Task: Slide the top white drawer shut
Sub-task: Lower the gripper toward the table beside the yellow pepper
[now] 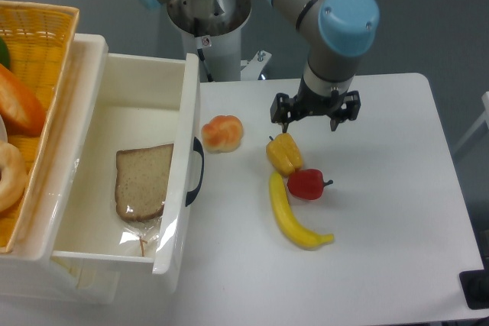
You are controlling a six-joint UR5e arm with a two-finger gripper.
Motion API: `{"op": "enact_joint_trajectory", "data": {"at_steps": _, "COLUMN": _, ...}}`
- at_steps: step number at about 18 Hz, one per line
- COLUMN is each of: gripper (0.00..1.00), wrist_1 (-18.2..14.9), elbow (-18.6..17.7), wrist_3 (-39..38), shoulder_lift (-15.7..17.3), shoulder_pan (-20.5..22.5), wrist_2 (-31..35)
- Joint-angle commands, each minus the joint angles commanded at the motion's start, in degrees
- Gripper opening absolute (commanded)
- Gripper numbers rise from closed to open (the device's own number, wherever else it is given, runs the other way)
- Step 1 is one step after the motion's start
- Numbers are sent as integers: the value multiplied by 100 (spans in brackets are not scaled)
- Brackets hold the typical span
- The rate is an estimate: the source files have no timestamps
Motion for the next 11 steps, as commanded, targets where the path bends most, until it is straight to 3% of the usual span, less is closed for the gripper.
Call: {"op": "enact_joint_trajectory", "data": {"at_steps": 11, "gripper": 100, "wrist_1": 27, "elbow": 79, "wrist_3": -474, "shoulder_lift": -404, "shoulder_pan": -256, "wrist_2": -421}}
